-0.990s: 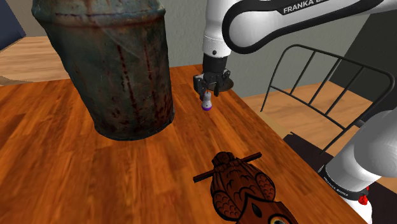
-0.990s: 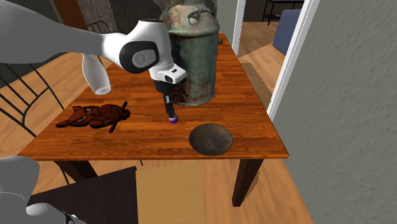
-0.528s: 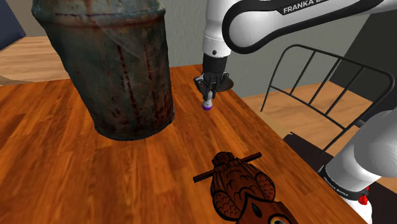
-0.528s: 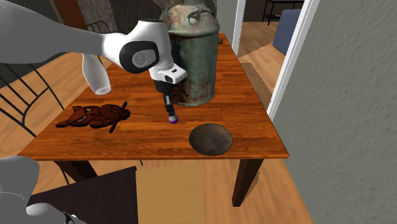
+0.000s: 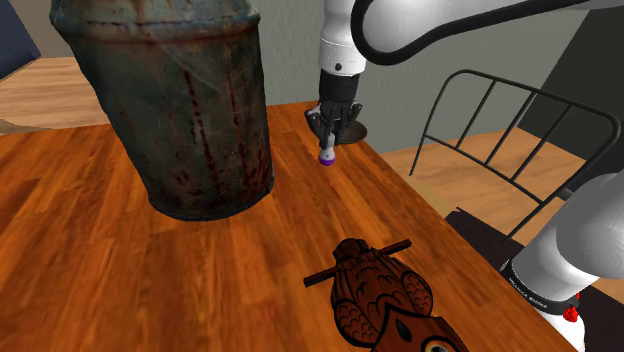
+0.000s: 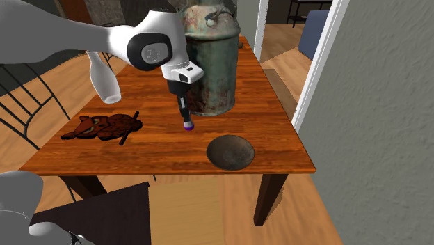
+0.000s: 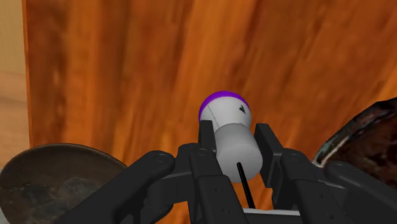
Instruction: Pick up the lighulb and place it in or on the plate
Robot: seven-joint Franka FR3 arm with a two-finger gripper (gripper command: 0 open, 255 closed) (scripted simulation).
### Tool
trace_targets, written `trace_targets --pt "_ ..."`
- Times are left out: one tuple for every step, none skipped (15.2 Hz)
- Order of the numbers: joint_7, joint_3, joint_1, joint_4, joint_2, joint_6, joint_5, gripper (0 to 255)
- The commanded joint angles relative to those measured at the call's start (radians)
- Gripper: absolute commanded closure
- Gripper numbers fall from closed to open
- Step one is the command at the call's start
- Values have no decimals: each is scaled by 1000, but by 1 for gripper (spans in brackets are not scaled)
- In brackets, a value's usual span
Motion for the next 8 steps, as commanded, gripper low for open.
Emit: trace_targets --pt "-3 -2 -1 22 -6 -27 2 255" --pt "-3 -3 -1 33 -7 -41 2 255" --pt "-4 -4 -1 45 -9 -54 3 255" --pt "-4 -5 -2 58 -10 -67 3 255" --pt "-5 -6 -2 70 -11 -81 3 255" --pt "-5 -6 -2 83 -12 -94 3 255" --pt "-5 -7 -3 96 -13 -108 3 255" --pt "-6 -7 -3 109 -13 -121 3 255"
